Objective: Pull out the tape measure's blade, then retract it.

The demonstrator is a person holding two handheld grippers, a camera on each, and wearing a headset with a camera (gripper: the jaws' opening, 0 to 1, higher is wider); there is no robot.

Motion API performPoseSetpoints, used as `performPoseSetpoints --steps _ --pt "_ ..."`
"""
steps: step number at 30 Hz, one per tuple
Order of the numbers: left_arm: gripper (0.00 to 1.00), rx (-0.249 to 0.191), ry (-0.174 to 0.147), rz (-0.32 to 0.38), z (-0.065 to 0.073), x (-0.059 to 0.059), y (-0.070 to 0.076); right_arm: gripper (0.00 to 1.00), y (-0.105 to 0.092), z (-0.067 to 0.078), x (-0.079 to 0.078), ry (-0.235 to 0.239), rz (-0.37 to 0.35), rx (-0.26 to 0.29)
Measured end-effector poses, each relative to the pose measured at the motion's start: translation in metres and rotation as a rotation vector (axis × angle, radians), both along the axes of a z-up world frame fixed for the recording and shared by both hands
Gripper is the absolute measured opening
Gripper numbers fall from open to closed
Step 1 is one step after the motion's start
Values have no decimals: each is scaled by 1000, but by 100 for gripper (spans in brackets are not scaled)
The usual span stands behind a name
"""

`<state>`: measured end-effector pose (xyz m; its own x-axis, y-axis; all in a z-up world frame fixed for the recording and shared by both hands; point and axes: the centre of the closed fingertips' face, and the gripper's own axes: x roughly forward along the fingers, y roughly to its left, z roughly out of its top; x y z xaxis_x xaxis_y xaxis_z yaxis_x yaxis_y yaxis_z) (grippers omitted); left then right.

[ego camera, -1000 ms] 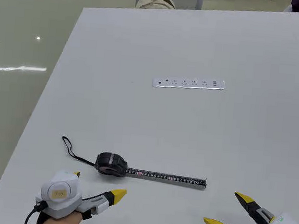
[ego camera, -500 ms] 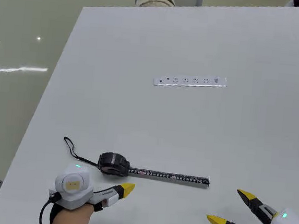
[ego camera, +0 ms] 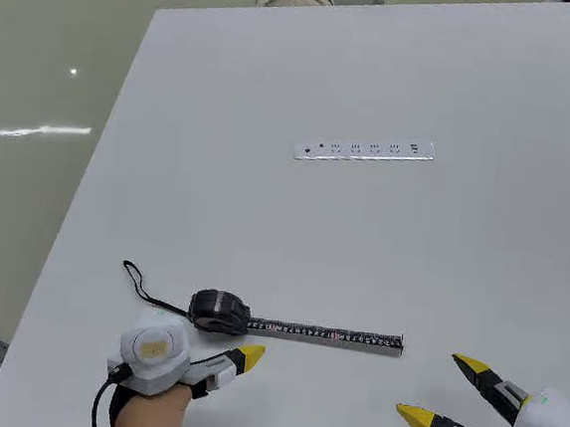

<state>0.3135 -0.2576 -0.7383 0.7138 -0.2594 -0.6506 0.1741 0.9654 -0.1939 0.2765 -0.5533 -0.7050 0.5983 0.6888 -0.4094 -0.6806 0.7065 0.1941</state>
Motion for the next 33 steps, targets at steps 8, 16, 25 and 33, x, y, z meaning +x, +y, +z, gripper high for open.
performPoseSetpoints --steps 8,16,25,33 --pt "95 -9 -6 27 0 8 2 71 1 -3 3 1 8 -2" --pt "94 -24 4 35 -3 13 -3 71 2 -2 8 0 8 3" --pt "94 -39 11 47 -4 17 -5 70 5 -4 12 5 7 9" --pt "93 -50 22 48 -6 20 -9 70 8 -6 15 12 9 10"
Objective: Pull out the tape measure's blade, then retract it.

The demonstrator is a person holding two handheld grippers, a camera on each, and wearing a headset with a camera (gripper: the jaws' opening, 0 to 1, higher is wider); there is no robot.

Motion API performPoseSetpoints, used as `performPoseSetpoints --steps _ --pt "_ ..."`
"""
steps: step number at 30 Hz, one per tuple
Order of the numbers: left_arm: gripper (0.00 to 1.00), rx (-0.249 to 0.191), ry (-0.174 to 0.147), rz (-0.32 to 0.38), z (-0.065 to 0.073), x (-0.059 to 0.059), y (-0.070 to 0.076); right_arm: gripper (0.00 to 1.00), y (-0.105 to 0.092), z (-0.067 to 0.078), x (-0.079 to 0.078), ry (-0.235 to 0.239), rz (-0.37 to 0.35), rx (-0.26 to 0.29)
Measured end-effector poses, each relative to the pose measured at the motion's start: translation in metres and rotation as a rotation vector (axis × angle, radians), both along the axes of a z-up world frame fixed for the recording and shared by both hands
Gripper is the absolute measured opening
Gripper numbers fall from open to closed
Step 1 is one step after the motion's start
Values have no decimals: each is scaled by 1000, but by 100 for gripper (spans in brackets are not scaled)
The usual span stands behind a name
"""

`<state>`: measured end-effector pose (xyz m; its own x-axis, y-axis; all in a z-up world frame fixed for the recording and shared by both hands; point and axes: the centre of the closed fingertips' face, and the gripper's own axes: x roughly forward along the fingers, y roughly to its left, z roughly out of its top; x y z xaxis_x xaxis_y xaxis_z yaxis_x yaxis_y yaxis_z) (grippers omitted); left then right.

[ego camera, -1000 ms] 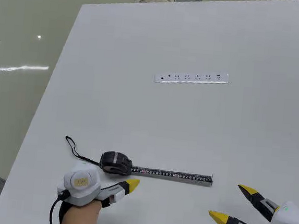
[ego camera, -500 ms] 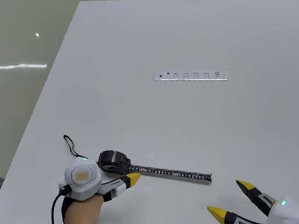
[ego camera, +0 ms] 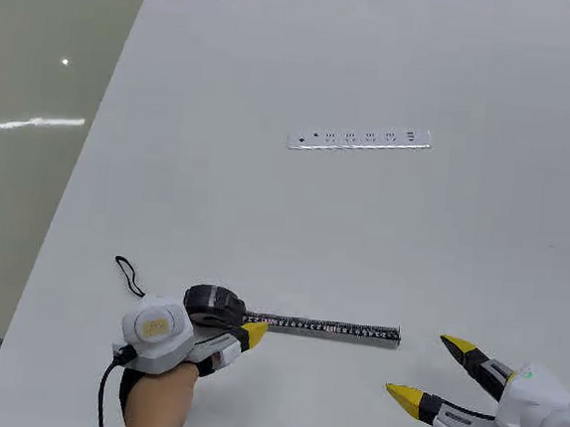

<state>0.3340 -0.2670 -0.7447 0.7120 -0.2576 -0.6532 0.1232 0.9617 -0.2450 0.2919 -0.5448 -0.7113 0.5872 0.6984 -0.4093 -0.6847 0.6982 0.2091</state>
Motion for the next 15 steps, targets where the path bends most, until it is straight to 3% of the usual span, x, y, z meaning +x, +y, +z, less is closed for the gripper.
performPoseSetpoints --steps 15 --pt "92 -10 3 12 -2 3 -3 69 0 -2 2 5 -2 3"
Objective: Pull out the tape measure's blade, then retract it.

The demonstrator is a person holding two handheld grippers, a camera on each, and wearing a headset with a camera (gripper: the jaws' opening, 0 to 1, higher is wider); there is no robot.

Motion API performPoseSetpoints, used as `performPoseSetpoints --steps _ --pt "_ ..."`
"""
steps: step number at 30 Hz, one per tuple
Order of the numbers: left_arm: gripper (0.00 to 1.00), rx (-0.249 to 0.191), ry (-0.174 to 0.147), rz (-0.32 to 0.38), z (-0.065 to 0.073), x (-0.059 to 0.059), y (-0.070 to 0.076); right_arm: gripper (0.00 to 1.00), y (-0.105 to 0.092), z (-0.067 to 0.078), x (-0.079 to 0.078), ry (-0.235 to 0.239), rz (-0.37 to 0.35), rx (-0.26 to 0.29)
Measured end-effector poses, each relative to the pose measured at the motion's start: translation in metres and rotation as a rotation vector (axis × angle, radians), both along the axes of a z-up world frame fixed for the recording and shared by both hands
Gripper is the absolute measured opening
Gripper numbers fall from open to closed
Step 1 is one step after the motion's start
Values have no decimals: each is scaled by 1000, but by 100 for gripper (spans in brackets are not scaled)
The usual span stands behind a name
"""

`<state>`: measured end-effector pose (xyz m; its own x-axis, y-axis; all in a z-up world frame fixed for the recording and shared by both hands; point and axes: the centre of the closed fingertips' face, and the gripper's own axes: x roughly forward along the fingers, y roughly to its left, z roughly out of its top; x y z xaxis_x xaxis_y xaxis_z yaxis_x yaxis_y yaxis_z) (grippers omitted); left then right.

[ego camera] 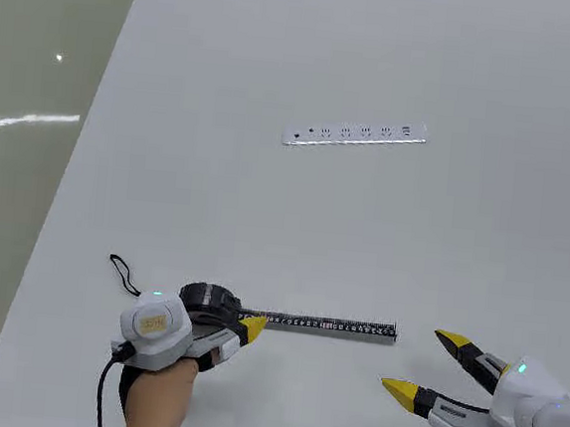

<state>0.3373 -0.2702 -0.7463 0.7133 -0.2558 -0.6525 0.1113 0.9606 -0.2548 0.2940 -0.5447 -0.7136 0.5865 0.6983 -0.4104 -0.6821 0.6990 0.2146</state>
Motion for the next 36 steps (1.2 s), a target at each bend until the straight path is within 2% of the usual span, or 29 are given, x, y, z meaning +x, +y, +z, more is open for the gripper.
performPoseSetpoints --steps 12,15,36 --pt "90 18 12 20 -2 1 1 67 2 -5 2 5 9 2" --pt "89 19 18 39 -2 3 2 66 4 -7 3 11 16 17" --pt "87 86 31 110 -7 6 6 64 6 -18 8 32 35 33"
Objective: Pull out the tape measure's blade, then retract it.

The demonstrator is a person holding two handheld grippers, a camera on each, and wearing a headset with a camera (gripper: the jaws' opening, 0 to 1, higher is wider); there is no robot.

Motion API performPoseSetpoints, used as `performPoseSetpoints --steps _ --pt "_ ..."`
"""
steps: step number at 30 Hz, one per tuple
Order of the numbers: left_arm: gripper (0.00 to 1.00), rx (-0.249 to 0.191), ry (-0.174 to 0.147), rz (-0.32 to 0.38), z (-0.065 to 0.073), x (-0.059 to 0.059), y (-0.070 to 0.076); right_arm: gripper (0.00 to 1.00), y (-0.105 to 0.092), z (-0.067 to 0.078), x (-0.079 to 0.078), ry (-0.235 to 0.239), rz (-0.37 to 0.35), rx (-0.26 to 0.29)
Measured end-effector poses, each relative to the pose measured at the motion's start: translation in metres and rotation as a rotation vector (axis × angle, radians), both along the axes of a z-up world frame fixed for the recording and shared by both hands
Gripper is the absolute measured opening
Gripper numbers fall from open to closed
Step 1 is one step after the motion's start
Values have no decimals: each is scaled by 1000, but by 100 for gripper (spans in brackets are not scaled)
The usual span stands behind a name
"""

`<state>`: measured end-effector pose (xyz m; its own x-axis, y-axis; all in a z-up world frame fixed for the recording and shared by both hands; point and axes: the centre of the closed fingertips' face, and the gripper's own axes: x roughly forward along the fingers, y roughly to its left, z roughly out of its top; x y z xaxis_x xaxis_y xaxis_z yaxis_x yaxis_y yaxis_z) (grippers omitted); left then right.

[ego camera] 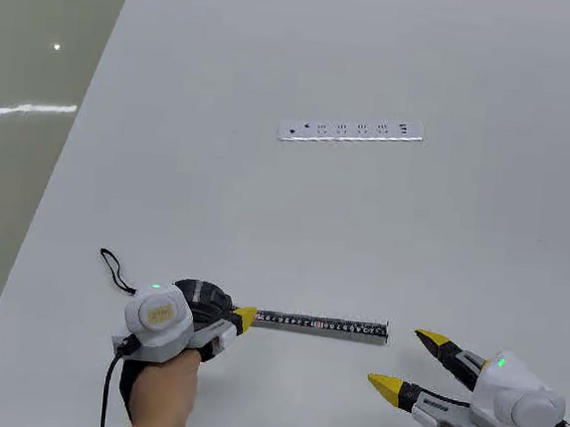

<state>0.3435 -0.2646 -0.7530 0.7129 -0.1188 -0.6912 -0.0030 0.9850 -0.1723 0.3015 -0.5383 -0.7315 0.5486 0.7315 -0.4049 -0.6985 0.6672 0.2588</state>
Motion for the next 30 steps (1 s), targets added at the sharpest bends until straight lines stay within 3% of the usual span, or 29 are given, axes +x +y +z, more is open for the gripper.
performPoseSetpoints --steps 30 --pt "75 25 3 135 -3 4 12 61 -4 -16 9 23 6 0"
